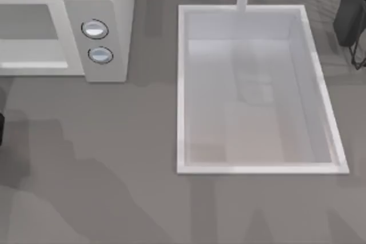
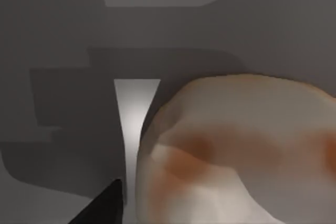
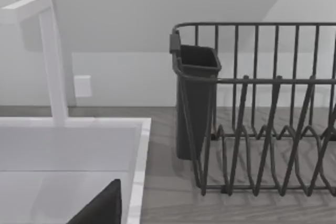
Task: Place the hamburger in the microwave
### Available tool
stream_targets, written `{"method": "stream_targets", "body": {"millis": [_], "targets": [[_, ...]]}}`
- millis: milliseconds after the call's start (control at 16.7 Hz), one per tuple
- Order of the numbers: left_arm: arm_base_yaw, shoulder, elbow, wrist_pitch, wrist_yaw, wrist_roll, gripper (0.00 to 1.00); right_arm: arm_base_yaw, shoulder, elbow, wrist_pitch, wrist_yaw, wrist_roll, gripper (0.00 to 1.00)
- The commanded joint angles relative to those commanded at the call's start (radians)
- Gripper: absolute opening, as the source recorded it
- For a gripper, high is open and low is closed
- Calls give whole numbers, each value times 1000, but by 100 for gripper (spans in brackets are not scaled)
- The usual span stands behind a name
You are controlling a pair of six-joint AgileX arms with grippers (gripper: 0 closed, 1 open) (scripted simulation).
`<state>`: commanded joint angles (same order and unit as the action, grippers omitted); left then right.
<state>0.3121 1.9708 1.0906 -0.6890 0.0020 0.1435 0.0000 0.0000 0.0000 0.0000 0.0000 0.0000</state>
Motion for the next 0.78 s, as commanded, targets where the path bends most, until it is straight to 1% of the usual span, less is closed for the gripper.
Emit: {"method": "stream_targets", "body": {"millis": [240, 780], "targets": [[0, 3, -3, 6, 0, 0, 100, 0, 0, 0, 0, 0, 0, 100], [0, 3, -3, 6, 0, 0, 32, 0, 0, 0, 0, 0, 0, 100]]}}
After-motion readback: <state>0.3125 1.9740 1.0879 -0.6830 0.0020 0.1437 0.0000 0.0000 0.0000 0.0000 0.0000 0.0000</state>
